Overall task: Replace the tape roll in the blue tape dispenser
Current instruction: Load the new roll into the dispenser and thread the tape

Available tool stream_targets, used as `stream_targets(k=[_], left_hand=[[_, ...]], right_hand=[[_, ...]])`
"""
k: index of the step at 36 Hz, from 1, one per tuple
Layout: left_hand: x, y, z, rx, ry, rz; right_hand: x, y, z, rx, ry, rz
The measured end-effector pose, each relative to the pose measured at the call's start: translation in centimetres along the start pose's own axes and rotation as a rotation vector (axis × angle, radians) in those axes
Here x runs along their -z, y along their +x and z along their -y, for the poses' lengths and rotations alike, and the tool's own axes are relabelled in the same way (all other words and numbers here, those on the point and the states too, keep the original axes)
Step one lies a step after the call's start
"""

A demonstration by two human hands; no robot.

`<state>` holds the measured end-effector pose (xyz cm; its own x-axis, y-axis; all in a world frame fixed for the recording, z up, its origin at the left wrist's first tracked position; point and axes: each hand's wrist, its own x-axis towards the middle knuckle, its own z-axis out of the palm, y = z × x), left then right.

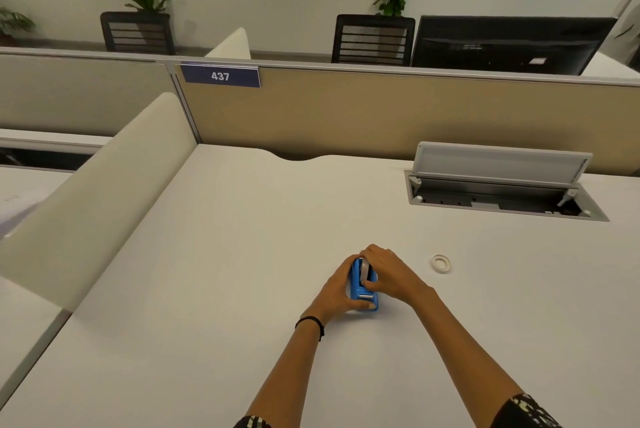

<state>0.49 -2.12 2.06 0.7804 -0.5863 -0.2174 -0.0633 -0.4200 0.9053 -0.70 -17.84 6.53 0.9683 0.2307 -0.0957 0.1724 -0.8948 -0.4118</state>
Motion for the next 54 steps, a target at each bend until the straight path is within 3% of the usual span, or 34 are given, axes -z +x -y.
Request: stream_targets(k=[11,21,35,45,54], left_hand=[[0.5,0.1,-0.6,0.003,0.042,0.074],[0.4,0.2,-0.4,0.01,0.044,0.041],[0.3,0.5,0.3,0.009,0.039,0.017],[0.2,0.5,0.0,0.015,0.039,0.031],[0.5,0.3,-0.4,0.026,0.019,0.044]], right_hand=[[1.2,0.3,-0.4,-0.03,0.106,0.078],[0.5,-0.1,0.0,-0.021,0.17,-0.008],[-0.5,0.0,-0.1,-0.082,0.035,-0.049],[0.4,0.0,0.2,-0.016,-0.142,-0.032],[2.8,0.7,2.0,0.02,0.062,-0.14]])
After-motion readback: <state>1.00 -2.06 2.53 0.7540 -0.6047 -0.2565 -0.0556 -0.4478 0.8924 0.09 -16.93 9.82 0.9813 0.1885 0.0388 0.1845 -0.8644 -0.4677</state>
